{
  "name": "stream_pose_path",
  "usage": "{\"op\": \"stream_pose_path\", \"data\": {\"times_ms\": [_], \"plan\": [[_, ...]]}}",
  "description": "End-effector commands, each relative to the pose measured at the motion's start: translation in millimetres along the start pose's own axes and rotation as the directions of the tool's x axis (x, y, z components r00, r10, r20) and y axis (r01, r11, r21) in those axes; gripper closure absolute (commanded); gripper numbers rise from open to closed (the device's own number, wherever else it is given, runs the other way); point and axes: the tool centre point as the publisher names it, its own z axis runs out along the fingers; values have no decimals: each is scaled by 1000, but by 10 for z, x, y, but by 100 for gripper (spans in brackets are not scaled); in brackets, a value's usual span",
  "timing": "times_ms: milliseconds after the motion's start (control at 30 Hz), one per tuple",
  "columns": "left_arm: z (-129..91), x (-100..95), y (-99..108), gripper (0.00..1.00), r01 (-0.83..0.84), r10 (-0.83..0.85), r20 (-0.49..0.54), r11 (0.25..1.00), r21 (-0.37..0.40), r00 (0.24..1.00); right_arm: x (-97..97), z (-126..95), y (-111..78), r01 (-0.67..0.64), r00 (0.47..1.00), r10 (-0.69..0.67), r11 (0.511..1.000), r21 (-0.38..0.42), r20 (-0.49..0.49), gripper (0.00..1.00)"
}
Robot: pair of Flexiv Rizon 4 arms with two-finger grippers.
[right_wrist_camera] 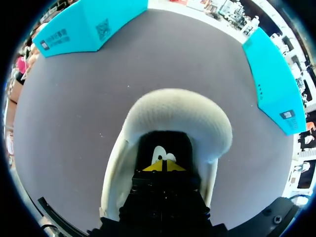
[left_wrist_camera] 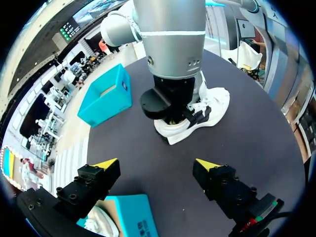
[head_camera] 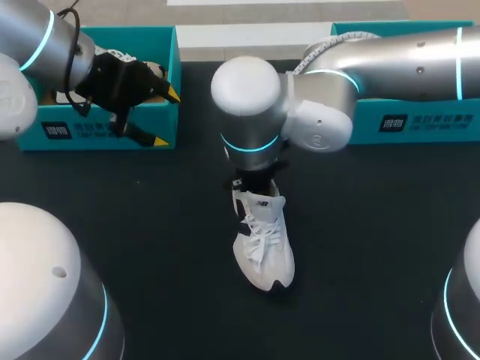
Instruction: Take the shoe out of the shoebox, open the shoe tongue, remove and reinsert the insole, then place the shoe into the shoebox
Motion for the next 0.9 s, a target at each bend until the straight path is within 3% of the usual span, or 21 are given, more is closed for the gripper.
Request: {"op": "stream_pose_path", "data": {"times_ms": [33,267,433,667,900], "plan": [[-9,10,-3,0,0,0,0,1000,-3,1000,85,212,31,17,999,-17,1000,12,-32,100],[-9,10,-3,0,0,0,0,1000,-3,1000,7,-70,114,-13,1000,14,998,-63,15,100],[-9,10,-3,0,0,0,0,1000,-3,1000,-84,-48,179,-14,999,18,996,-84,43,100],[-9,10,-3,0,0,0,0,1000,-3,1000,-54,182,148,-9,1000,9,1000,-13,-29,100],[-9,10,-3,0,0,0,0,1000,-3,1000,-13,81,6,-22,997,27,998,60,-72,100]]}}
